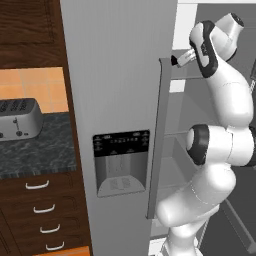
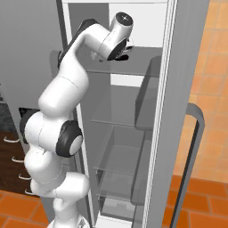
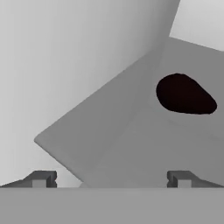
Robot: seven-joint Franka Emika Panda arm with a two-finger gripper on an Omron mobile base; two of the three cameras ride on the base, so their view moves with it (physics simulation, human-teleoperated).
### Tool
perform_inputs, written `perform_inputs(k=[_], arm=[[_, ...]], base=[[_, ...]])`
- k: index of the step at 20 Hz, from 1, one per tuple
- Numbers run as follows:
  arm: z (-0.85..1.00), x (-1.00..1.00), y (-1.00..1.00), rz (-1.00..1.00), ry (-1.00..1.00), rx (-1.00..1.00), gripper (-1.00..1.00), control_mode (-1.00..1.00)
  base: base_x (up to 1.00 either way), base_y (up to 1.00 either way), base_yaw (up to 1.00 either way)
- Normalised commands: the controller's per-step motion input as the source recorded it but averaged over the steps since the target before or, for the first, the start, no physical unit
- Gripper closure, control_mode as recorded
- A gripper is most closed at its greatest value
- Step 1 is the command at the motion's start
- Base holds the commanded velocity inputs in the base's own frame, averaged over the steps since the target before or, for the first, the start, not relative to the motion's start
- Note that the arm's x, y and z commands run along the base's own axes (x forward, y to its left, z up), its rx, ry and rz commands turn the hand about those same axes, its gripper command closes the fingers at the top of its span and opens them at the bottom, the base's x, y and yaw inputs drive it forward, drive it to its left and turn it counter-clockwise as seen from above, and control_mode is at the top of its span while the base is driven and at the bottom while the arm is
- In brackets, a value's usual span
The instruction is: Place one avocado and one steak in each tupperware on the nearby counter, to pack two identical lunches.
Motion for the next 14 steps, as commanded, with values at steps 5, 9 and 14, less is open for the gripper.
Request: perform_inputs(k=[5,9,14], arm=[[-0.07,0.61,0.0,0.0,0.01,-0.1,-1.0,-1.0],[0.0,0.29,0.0,0.0,0.0,-0.14,-1.0,-1.0],[-0.05,0.26,0.0,0.01,0.0,-0.1,-1.0,-1.0]], base=[[0.0,0.0,0.0],[0.0,0.0,0.0],[0.0,0.0,0.0]])
